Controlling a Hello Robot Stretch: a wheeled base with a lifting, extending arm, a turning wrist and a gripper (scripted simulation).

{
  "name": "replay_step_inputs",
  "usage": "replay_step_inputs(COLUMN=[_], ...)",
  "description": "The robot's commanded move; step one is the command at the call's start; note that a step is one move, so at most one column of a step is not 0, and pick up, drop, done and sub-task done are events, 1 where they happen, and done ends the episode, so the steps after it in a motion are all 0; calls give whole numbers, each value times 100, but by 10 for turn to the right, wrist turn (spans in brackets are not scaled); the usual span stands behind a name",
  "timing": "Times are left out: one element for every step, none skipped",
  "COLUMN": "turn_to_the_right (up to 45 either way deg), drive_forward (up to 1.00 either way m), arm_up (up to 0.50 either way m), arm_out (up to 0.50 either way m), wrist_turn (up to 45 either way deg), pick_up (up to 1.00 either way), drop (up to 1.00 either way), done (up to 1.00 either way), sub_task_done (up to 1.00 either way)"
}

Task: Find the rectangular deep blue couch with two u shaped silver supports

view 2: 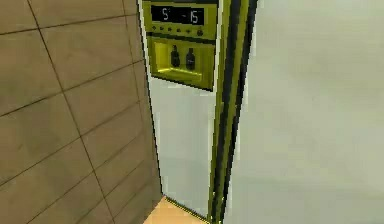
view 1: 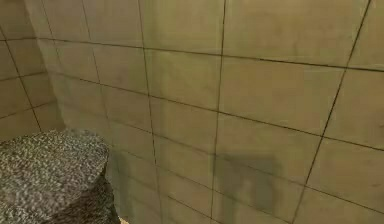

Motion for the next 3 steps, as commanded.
replay_step_inputs(turn_to_the_right=[-450,-450,-120], drive_forward=[0,0,0], arm_up=[0,0,0], arm_out=[0,0,0], wrist_turn=[0,0,0], pick_up=[0,0,0], drop=[0,0,0], done=[0,0,0], sub_task_done=[0,0,0])
